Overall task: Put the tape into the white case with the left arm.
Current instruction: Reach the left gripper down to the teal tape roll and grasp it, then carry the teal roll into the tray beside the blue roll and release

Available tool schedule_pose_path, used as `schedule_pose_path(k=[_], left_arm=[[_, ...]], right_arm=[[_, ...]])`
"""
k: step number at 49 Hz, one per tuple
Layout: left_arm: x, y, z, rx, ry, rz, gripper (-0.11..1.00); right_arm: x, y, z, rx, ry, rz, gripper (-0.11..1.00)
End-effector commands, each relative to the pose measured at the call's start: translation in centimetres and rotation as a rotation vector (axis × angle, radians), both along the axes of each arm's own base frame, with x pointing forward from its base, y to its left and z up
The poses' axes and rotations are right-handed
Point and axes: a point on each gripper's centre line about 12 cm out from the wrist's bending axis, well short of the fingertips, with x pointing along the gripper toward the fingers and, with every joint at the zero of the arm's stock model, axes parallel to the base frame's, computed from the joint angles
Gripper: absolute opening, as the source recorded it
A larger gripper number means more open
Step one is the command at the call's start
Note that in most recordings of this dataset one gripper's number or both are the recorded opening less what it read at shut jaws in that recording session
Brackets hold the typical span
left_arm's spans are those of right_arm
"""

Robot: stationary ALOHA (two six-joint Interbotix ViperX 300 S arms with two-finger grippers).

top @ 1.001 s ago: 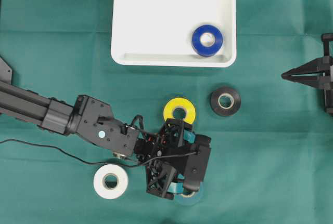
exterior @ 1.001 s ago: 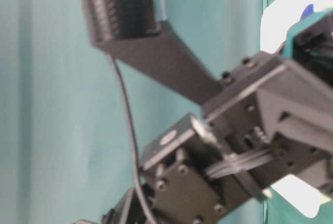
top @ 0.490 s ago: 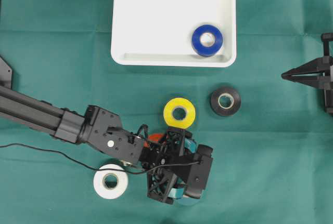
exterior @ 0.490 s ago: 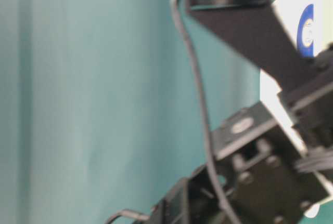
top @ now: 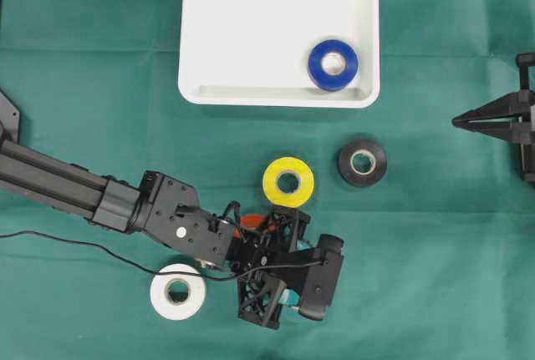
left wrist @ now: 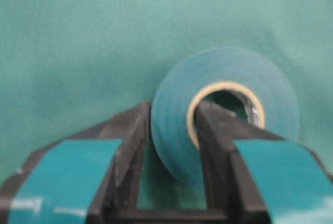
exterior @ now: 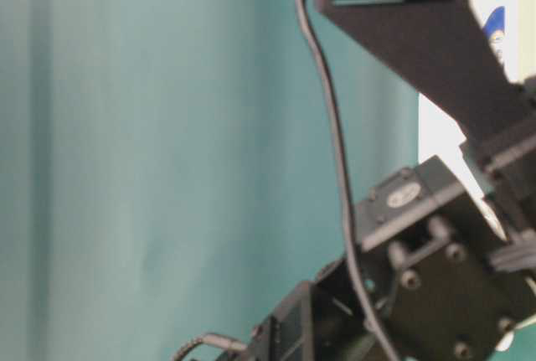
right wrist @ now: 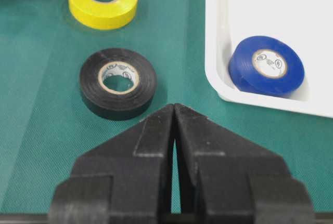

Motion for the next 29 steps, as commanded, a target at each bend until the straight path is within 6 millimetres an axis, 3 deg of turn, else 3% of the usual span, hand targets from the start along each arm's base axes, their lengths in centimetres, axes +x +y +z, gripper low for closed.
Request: schedule_pose_path(k=[1, 10, 29], left_arm=[[0.3, 0.0, 2.6, -0.017, -0.056, 0.000, 0.23], [0.1, -0.3, 3.3, -0.023, -0.067, -0.004, 0.24], [-1.3, -1.1, 10.4, -0.061, -0.175, -0.031, 0.24]], right_arm=[[0.2, 0.0, 0.4, 0.000, -0.009, 0.000, -0.09], [0.2, 0.0, 0.4, 0.000, -0.011, 0.000, -0.09], [0.2, 0.0, 0.3, 0.000, -0.009, -0.001, -0.09]])
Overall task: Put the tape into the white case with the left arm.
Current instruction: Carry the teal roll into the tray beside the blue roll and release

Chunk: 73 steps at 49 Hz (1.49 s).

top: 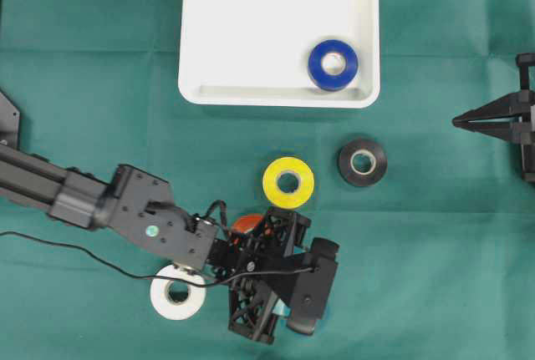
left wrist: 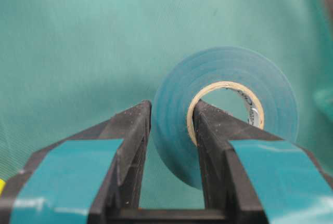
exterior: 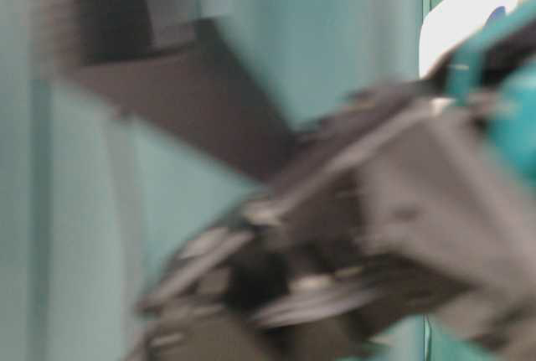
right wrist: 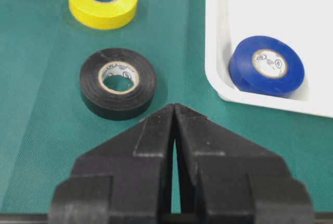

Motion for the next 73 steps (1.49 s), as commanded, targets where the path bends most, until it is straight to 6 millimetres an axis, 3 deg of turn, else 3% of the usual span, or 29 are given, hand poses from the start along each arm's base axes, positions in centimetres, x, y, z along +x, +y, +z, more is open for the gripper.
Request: schedule_pose_path(k=[1, 15, 26, 44, 73], left_arm=[[-0.3, -0.3, 3.8, -0.026, -0.077, -0.009, 0.24], [-1.5, 0.6, 4.0, -0.010, -0.046, -0.005, 0.24], [-2.1, 3.1, 4.2, -0.003, -0.033, 0.038, 0.24], [-3.2, 10.7, 4.3, 0.005, -0.014, 0.192, 0.24], [-3.8, 22.9, 2.8, 0.092, 0.018, 0.394, 0.24]], right_arm=[[0.2, 0.0, 0.4, 0.000, -0.011, 0.000, -0.09], [0.2, 0.0, 0.5, 0.000, -0.014, 0.000, -0.09], [0.2, 0.0, 0.5, 0.000, -0.014, 0.000, -0.09], [0.2, 0.0, 0.5, 0.000, -0.015, 0.000, -0.09], [0.2, 0.0, 0.4, 0.000, -0.012, 0.000, -0.09]])
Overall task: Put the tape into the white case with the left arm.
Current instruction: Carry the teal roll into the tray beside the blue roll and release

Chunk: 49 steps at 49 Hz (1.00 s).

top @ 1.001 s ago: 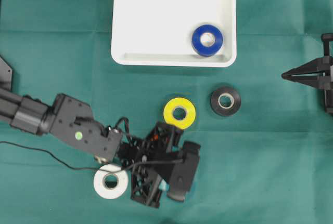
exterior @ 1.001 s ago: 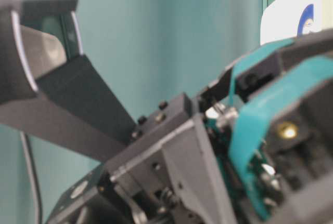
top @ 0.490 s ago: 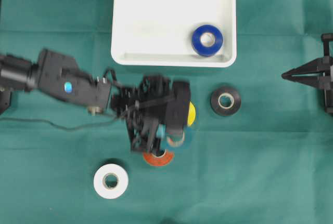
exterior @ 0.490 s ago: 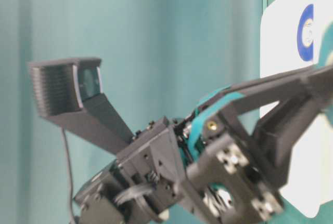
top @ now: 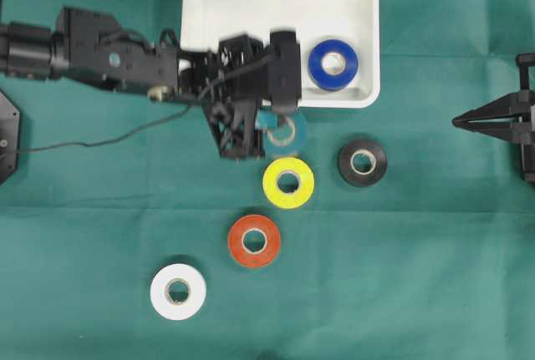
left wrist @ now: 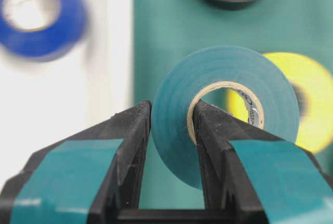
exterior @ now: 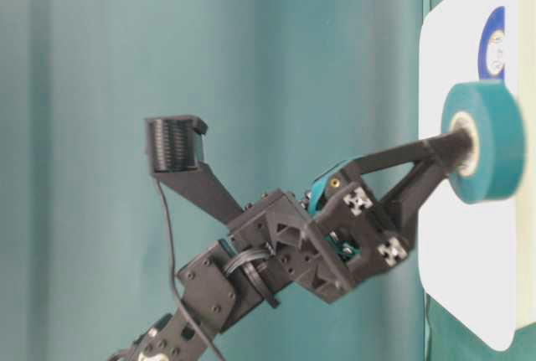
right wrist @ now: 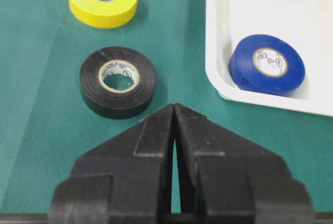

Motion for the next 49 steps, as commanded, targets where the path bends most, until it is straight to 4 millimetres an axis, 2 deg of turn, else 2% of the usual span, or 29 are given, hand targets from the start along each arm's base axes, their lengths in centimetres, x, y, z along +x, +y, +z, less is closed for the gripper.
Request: schedule_pose_path(k=[1, 11, 22, 45, 47, 49], left_arm=[[0.0, 1.6, 1.6, 0.013, -0.043, 0.030, 0.24], [-0.5, 5.4, 0.8, 0.019, -0.028, 0.110, 0.24], [-0.6, 7.8, 0.2, 0.021, -0.035, 0.163, 0.24], [-0.2, 8.0, -1.3, 0.019, -0.023, 0.165, 0.25], [-0.1, 7.9, -1.3, 0.020, -0.026, 0.164, 0.31], [-0.1, 7.9, -1.4, 0.021, -0.029, 0.164, 0.43]], right_arm=[[0.2, 0.0, 0.4, 0.003, -0.012, -0.001, -0.09], [0.2, 0.0, 0.4, 0.001, -0.012, 0.000, -0.09], [0.2, 0.0, 0.4, 0.001, -0.012, 0.000, -0.09], [0.2, 0.0, 0.4, 0.001, -0.011, 0.000, -0.09], [0.2, 0.0, 0.4, 0.001, -0.012, 0.000, -0.09], [0.2, 0.0, 0.4, 0.001, -0.012, 0.000, -0.09]])
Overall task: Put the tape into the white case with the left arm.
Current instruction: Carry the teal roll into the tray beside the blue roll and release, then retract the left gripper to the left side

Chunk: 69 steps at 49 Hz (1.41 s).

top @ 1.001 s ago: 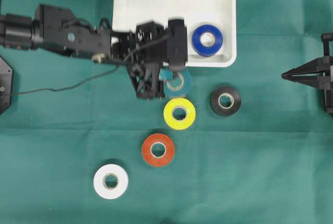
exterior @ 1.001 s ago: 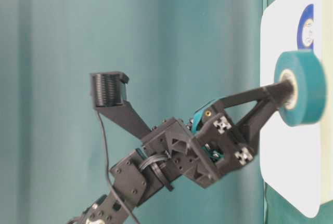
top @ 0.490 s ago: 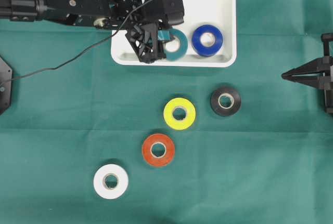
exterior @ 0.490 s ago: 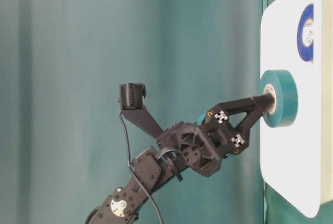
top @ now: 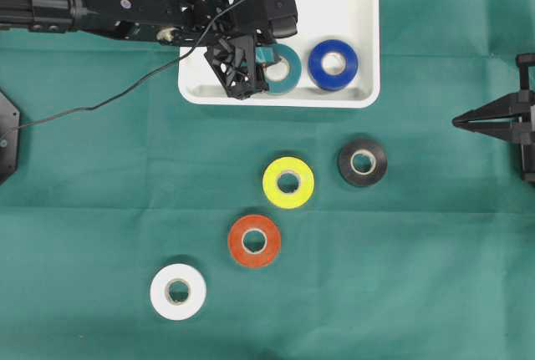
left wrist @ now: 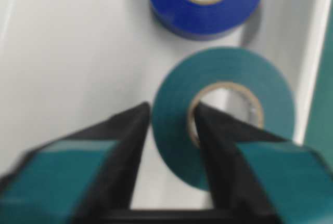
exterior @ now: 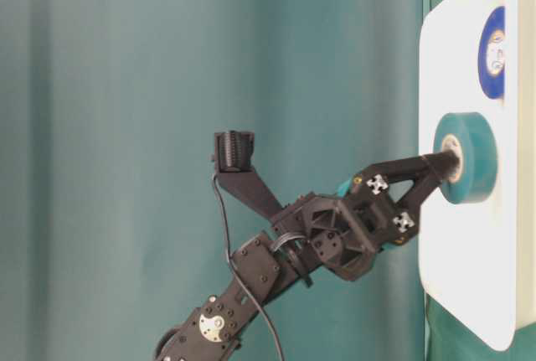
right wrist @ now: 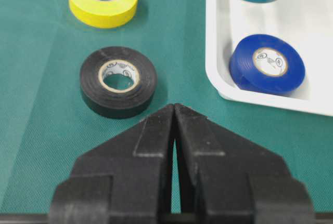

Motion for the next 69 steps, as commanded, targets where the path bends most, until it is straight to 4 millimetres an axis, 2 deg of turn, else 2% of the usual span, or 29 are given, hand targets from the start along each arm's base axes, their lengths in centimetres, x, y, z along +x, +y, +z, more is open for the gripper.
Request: schedule_pose_path(k=[1, 7, 9, 24, 32, 47, 69], left_arm=[[0.6, 0.0, 1.5, 0.016, -0.051, -0.004, 0.49], [0.6, -0.1, 1.7, 0.018, -0.057, -0.007, 0.84], [0.6, -0.1, 1.8, 0.018, -0.059, -0.007, 0.89], [0.2, -0.8, 2.3, 0.017, -0.067, -0.015, 0.87], [-1.0, -2.2, 3.5, 0.020, -0.085, -0.042, 0.87], [-5.4, -5.2, 6.0, 0.027, -0.124, -0.091, 0.87], [-12.2, -7.3, 5.5, 0.022, -0.118, -0.116, 0.87]], right_arm=[[0.2, 0.0, 0.5, 0.000, -0.014, 0.000, -0.09], [0.2, 0.0, 0.4, 0.000, -0.012, 0.000, -0.09], [0.2, 0.0, 0.5, 0.000, -0.014, -0.001, -0.09], [0.2, 0.0, 0.5, 0.000, -0.014, 0.000, -0.09], [0.2, 0.0, 0.5, 0.000, -0.014, 0.000, -0.09], [0.2, 0.0, 0.5, 0.000, -0.014, 0.000, -0.09], [0.2, 0.0, 0.5, 0.000, -0.014, 0.000, -0.09]])
